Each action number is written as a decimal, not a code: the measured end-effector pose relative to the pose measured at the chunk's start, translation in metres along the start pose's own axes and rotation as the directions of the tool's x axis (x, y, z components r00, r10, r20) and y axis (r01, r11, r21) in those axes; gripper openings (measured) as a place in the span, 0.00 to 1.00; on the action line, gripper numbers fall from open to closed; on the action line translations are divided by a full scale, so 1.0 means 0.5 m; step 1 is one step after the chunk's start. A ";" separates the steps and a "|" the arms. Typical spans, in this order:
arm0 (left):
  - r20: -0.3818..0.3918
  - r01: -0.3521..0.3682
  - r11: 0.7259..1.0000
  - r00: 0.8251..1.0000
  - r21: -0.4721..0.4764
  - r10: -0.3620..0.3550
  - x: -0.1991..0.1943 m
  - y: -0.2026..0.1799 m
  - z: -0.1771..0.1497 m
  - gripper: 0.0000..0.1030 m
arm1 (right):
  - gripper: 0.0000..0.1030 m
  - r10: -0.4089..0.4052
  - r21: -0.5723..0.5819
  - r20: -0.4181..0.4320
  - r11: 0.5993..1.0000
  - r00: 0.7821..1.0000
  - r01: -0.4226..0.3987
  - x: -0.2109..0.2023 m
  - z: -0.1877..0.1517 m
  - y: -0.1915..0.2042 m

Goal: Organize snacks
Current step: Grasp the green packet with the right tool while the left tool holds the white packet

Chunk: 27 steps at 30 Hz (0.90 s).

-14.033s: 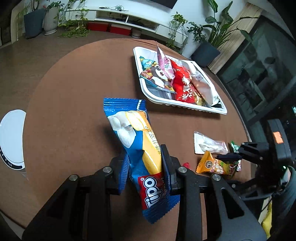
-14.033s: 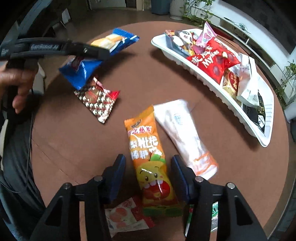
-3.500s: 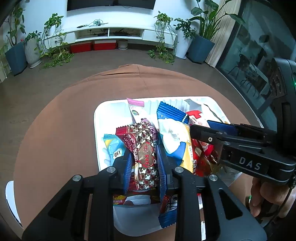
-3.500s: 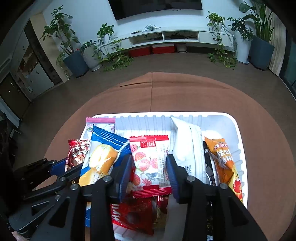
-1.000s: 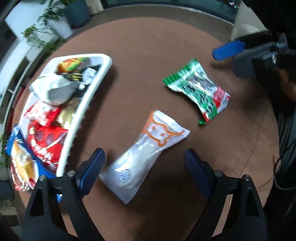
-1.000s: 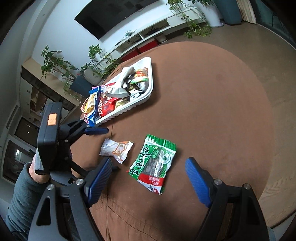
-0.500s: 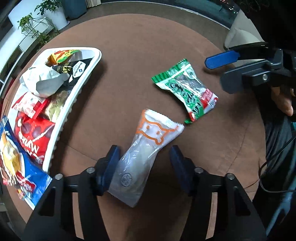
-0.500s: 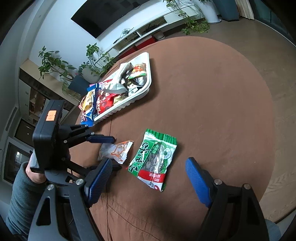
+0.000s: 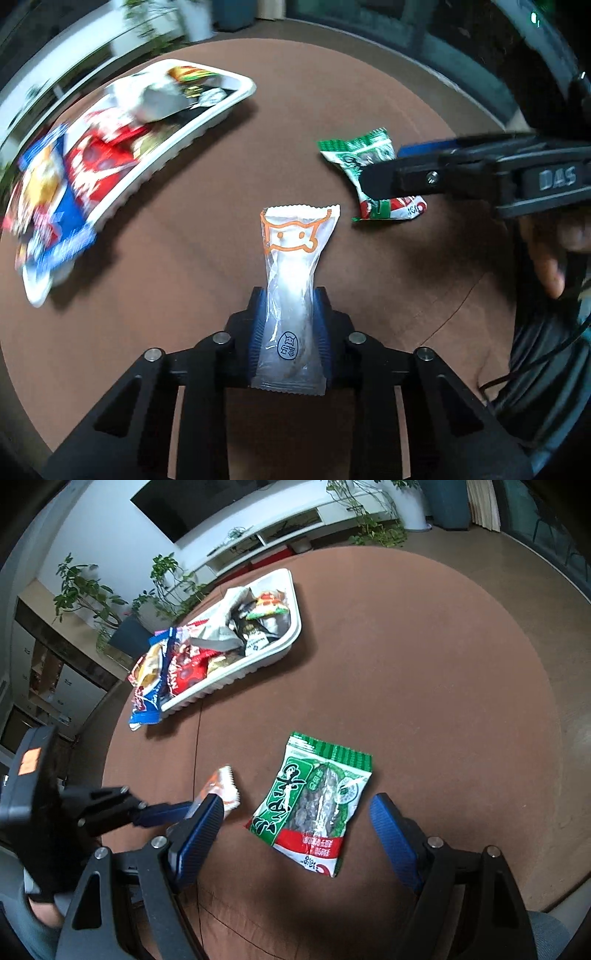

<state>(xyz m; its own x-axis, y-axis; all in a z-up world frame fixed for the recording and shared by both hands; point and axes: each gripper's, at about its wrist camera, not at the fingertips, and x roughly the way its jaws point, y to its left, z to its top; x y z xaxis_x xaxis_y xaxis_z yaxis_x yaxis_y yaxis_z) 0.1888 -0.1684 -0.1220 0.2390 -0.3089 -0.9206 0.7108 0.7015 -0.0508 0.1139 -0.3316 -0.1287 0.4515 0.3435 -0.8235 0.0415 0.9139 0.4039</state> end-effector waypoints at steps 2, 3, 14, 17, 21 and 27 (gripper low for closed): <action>0.029 0.006 0.998 1.000 -0.060 -0.004 -0.008 0.018 -0.017 0.22 | 0.81 -0.023 -0.015 -0.004 1.000 1.000 0.023 0.007 -0.001 0.007; 0.041 0.010 0.996 0.999 -0.088 -0.006 -0.013 0.024 -0.027 0.22 | 0.81 -0.027 -0.019 -0.009 0.999 1.000 0.027 0.011 -0.002 0.011; 0.215 0.114 0.918 0.976 -0.381 -0.032 -0.085 0.042 -0.185 0.22 | 0.78 -0.223 -0.206 0.017 0.953 0.975 0.221 0.045 -0.019 0.075; 0.232 0.117 0.914 0.972 -0.388 -0.026 -0.094 0.038 -0.184 0.22 | 0.69 -0.234 -0.220 0.015 0.948 0.972 0.232 0.039 -0.022 0.074; 0.238 0.127 0.913 0.971 -0.388 -0.033 -0.101 0.035 -0.191 0.22 | 0.53 -0.245 -0.236 0.006 0.942 0.970 0.239 0.031 -0.021 0.066; 0.251 0.131 0.907 0.968 -0.401 -0.029 -0.097 0.037 -0.192 0.22 | 0.35 -0.209 -0.226 -0.011 0.953 0.978 0.201 0.025 -0.010 0.057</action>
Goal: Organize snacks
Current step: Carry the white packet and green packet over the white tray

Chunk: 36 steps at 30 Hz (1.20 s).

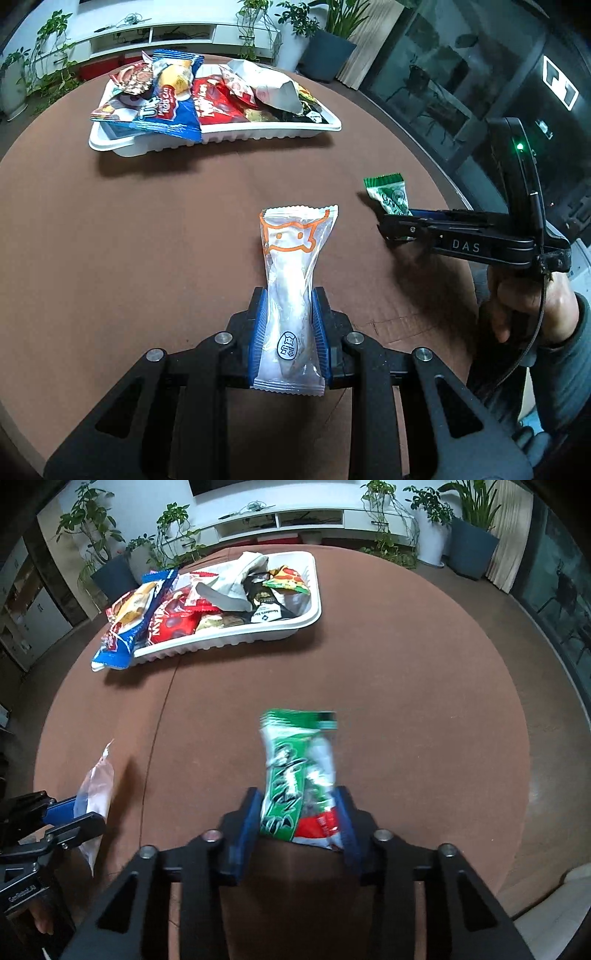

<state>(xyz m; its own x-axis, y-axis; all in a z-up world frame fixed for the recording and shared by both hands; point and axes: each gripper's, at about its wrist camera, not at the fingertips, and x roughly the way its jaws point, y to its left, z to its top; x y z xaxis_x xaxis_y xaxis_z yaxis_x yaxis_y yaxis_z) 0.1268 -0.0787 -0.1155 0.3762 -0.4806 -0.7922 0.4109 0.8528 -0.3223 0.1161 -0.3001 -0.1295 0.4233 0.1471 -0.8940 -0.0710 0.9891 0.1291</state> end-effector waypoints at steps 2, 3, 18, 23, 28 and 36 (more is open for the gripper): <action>0.010 0.000 1.000 1.000 -0.012 0.000 -0.009 0.006 -0.001 0.22 | 0.35 0.008 0.002 0.003 1.000 1.000 -0.008 -0.001 -0.001 0.000; 0.011 0.000 1.000 1.000 -0.015 0.000 -0.008 0.007 0.001 0.22 | 0.34 0.011 0.002 0.006 1.000 1.000 -0.011 -0.003 -0.002 -0.001; 0.112 0.019 0.997 0.994 -0.070 -0.011 -0.076 0.049 0.049 0.22 | 0.28 0.138 0.060 0.140 0.987 0.981 -0.148 -0.099 0.044 -0.019; 0.173 -0.024 0.998 0.984 -0.062 0.035 -0.121 0.074 0.121 0.22 | 0.28 0.196 0.048 0.186 0.977 0.963 -0.209 -0.135 0.106 -0.007; 0.198 -0.082 0.994 0.976 -0.066 0.094 -0.121 0.106 0.193 0.22 | 0.28 0.216 -0.016 0.218 0.976 0.952 -0.217 -0.145 0.189 0.047; 0.182 -0.159 0.987 0.970 -0.020 0.160 -0.074 0.113 0.277 0.22 | 0.28 0.226 -0.044 0.184 0.974 0.956 -0.222 -0.067 0.298 0.098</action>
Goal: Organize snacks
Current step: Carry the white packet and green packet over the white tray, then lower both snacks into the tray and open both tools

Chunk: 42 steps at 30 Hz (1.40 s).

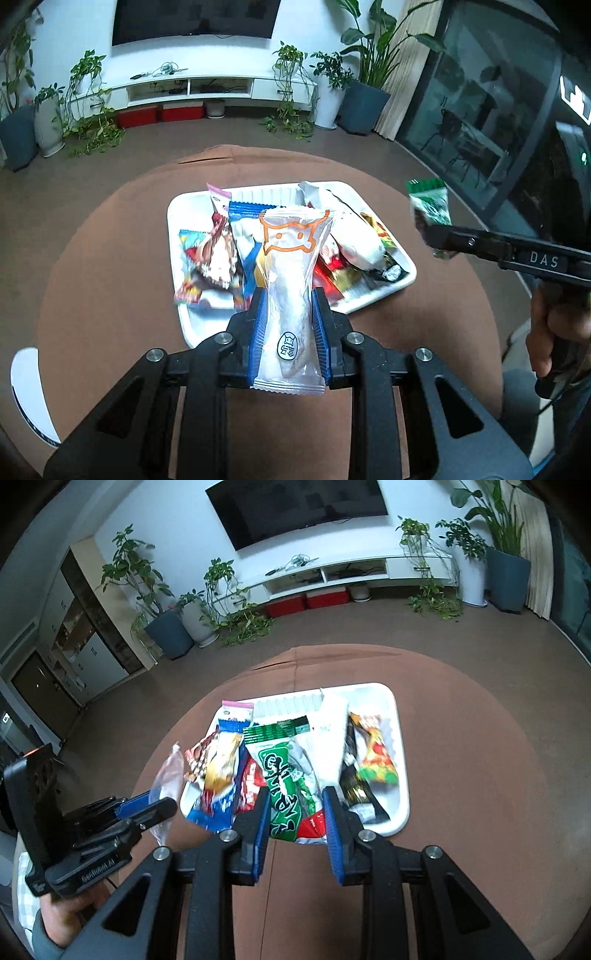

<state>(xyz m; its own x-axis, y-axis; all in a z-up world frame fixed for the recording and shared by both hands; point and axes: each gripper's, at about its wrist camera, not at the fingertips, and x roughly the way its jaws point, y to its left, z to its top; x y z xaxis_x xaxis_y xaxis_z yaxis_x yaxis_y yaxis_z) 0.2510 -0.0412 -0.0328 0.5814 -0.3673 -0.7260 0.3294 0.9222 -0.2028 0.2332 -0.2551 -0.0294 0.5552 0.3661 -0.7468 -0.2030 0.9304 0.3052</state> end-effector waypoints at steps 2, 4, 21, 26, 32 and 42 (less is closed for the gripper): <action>-0.022 -0.009 1.000 1.000 0.011 0.009 0.032 0.003 0.012 0.22 | 0.28 0.002 -0.010 -0.008 1.000 1.000 -0.002 0.026 0.017 0.011; -0.046 -0.018 1.000 0.999 0.015 0.018 0.065 0.004 0.016 0.22 | 0.28 -0.002 -0.023 -0.016 1.000 1.000 0.002 0.054 0.035 0.021; -0.093 -0.075 0.997 0.993 0.028 0.077 0.189 0.049 0.061 0.22 | 0.29 -0.042 -0.010 -0.105 0.999 0.994 0.041 0.198 0.062 0.008; -0.106 -0.080 0.996 0.991 0.026 0.082 0.217 0.053 0.067 0.22 | 0.29 -0.051 -0.014 -0.127 0.999 0.991 0.050 0.223 0.057 0.023; -0.112 -0.084 0.996 0.990 0.023 0.086 0.246 0.053 0.064 0.24 | 0.30 -0.061 -0.015 -0.141 0.998 0.988 0.059 0.233 0.054 0.022; -0.091 -0.096 0.995 0.991 -0.007 0.095 0.250 0.060 0.060 0.26 | 0.33 -0.072 -0.018 -0.161 0.997 0.984 0.070 0.242 0.058 0.014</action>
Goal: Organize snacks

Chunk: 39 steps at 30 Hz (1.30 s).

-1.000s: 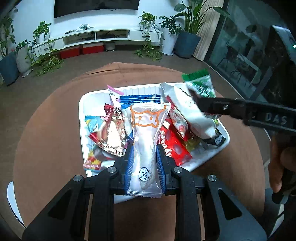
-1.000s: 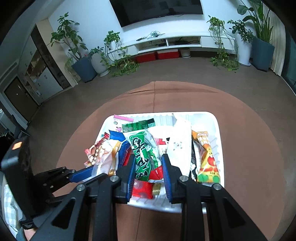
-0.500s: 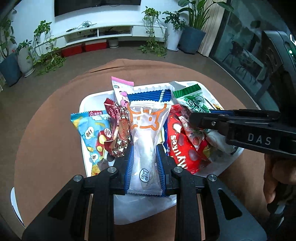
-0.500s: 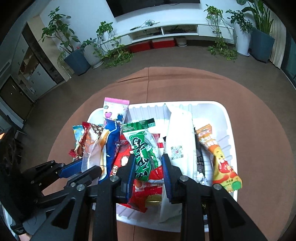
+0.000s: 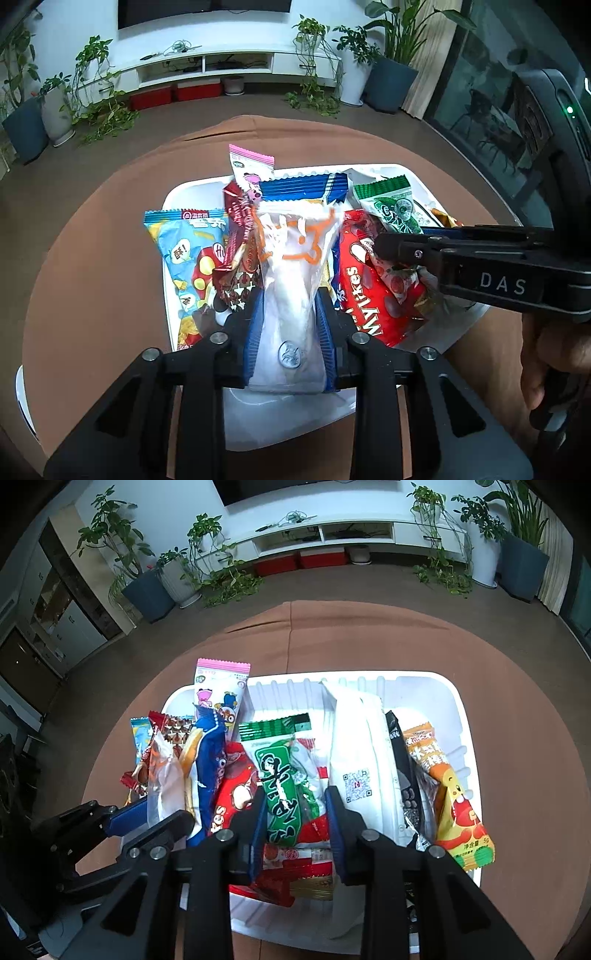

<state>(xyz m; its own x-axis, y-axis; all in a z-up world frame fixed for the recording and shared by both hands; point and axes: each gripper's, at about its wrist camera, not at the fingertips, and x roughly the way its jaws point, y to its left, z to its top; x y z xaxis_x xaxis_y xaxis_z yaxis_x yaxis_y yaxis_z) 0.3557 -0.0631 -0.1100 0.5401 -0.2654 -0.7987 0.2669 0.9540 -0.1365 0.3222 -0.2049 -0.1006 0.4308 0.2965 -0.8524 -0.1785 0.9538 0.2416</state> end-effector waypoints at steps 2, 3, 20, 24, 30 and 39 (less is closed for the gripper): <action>0.005 -0.003 1.000 1.000 -0.003 0.003 -0.009 0.001 -0.010 0.29 | 0.36 0.001 0.009 0.004 1.000 1.000 -0.001 -0.003 -0.001 -0.003; 0.007 -0.005 1.000 1.000 -0.005 0.005 -0.009 0.001 -0.011 0.30 | 0.38 0.000 0.014 0.008 1.000 1.000 0.000 -0.005 -0.001 -0.004; 0.097 -0.026 0.999 0.995 -0.033 0.029 -0.087 -0.003 -0.044 0.70 | 0.56 0.010 0.041 0.079 0.999 0.997 -0.013 -0.058 -0.010 -0.006; 0.145 -0.052 0.997 0.988 -0.058 0.060 -0.130 -0.001 -0.063 0.87 | 0.74 0.035 0.061 0.139 0.997 0.990 -0.044 -0.097 -0.019 -0.010; 0.224 -0.098 0.992 0.968 -0.077 0.113 -0.202 -0.011 -0.106 1.00 | 0.92 0.066 0.089 0.220 0.992 0.973 -0.088 -0.158 -0.052 -0.016; 0.327 -0.232 0.972 0.916 -0.039 0.232 -0.327 -0.094 -0.185 1.00 | 0.98 0.080 0.072 0.327 0.991 0.942 -0.109 -0.255 -0.140 -0.018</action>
<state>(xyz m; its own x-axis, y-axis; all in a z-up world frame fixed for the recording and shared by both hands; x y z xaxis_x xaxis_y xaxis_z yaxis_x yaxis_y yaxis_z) 0.1807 -0.0517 -0.0272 0.8179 -0.0675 -0.5714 0.1031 0.9942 0.0301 0.2068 -0.2547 -0.0265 0.6809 0.3708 -0.6316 -0.1603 0.9169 0.3655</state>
